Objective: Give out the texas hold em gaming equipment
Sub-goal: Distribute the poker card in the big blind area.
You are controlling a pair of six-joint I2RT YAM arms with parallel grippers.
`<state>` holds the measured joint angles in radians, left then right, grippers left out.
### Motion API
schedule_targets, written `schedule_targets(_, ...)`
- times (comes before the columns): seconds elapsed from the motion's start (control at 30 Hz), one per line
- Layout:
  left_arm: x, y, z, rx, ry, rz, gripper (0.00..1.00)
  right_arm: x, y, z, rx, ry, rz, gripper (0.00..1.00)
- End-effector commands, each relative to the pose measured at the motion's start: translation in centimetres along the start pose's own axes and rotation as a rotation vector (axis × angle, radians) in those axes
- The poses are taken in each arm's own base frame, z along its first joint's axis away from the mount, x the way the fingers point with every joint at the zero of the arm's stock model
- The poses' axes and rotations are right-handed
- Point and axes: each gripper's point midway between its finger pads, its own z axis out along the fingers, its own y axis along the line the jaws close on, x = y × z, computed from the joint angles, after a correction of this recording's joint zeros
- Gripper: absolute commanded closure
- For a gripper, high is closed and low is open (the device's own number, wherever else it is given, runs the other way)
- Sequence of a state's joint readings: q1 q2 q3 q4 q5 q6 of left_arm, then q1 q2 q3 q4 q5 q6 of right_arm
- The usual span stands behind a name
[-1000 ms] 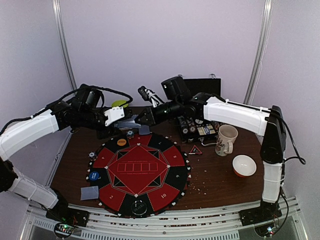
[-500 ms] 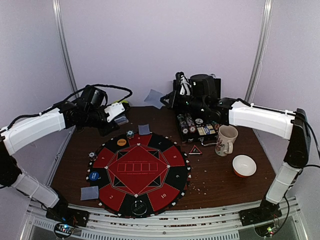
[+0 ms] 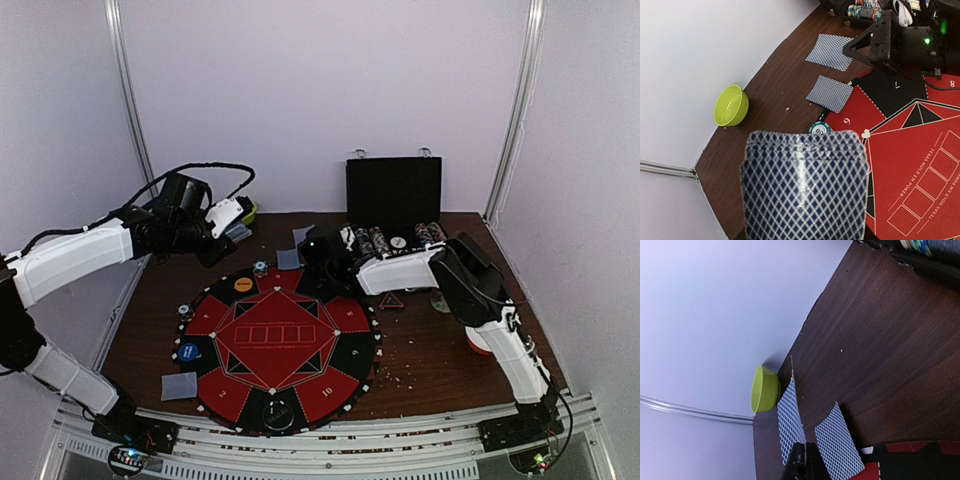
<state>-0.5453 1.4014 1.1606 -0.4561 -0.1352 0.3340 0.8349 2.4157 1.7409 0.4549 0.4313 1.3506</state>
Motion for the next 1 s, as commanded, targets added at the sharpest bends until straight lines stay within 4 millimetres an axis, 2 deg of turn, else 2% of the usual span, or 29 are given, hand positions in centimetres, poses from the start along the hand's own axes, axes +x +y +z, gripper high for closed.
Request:
schedule_targets(0.0, -0.7, 1.1, -0.4, -0.026, -0.056, -0.023, 0.58, -0.7, 1.4, 1.7, 0.002, -0.107, 0.139, 1.0)
schedule_targets(0.13, -0.4, 1.5, -0.6, -0.028, -0.056, -0.033, 0.57, 0.6, 0.0, 3.4, 0.035, -0.107, 0.152, 1.0)
schedule_targets(0.3, -0.5, 1.8, -1.0, -0.014, -0.082, -0.043, 0.57, 1.7, -1.8, 4.4, 0.084, -0.095, 0.139, 1.0)
schedule_targets(0.73, -0.6, 2.6, -1.6, -0.009, -0.109, -0.062, 0.57, 3.9, -3.1, 3.6, 0.135, -0.029, 0.0, 1.0)
schedule_targets(0.83, -0.6, 2.5, -1.6, -0.005, -0.111, -0.062, 0.57, 4.5, -3.9, 3.6, 0.155, -0.019, 0.018, 1.0)
schedule_targets(0.97, -0.6, 2.6, -1.7, -0.006, -0.114, -0.062, 0.57, 5.1, -4.0, 3.6, 0.15, -0.025, 0.035, 1.0)
